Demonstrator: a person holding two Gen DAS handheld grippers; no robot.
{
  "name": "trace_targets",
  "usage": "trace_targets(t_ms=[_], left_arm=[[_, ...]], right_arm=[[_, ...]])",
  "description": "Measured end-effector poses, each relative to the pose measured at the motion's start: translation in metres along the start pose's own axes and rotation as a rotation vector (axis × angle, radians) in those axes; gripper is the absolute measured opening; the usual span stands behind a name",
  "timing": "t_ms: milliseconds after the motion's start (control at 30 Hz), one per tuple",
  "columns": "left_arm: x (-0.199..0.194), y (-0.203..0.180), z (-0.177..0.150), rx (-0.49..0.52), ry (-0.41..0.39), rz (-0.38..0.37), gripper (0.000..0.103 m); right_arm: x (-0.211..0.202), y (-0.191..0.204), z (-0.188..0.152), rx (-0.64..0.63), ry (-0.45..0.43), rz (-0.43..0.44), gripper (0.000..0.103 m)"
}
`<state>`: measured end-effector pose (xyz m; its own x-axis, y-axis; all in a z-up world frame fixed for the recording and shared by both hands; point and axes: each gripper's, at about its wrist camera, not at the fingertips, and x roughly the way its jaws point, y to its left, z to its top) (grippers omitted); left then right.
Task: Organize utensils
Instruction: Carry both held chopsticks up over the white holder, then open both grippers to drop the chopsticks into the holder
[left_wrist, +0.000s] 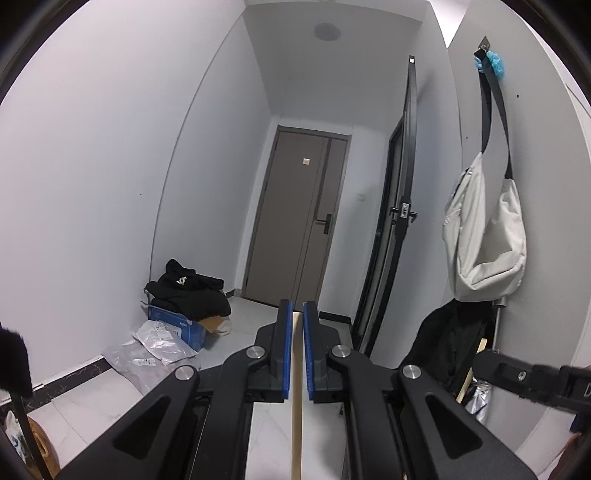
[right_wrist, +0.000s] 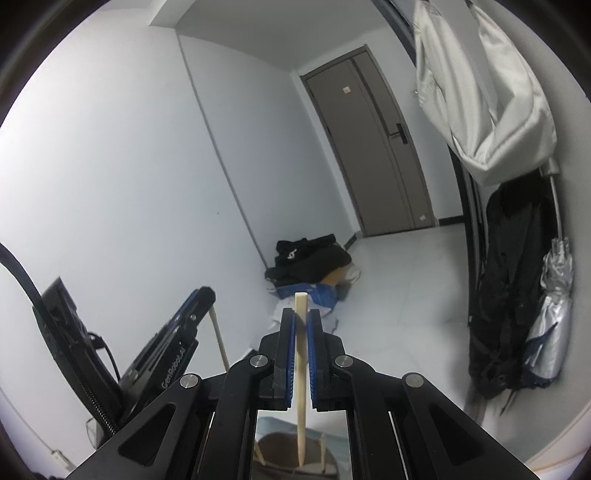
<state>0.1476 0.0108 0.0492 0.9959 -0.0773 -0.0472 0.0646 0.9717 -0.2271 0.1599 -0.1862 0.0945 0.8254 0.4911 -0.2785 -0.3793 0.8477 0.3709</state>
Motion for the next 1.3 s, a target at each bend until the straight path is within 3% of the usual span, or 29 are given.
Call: trace_targets(t_ms=[367, 800, 933, 1300], left_arm=[[0.003, -0.013, -0.016, 0.088, 0.000, -0.009, 0.003], [-0.017, -0.019, -0.019, 0.146, 0.098, -0.095, 0.003], [-0.023, -0.014, -0.015, 0.140, 0.158, -0.117, 0.003], [-0.024, 0.001, -0.023, 0.067, 0.456, -0.221, 0.004]], right_arm=[[0.023, -0.005, -0.030, -0.042, 0.030, 0.030, 0.005], [0.014, -0.003, -0.044, -0.063, 0.072, 0.047, 0.005], [0.009, 0.007, -0.051, -0.107, 0.080, 0.068, 0.005], [0.018, 0.023, -0.085, -0.178, 0.199, 0.067, 0.008]])
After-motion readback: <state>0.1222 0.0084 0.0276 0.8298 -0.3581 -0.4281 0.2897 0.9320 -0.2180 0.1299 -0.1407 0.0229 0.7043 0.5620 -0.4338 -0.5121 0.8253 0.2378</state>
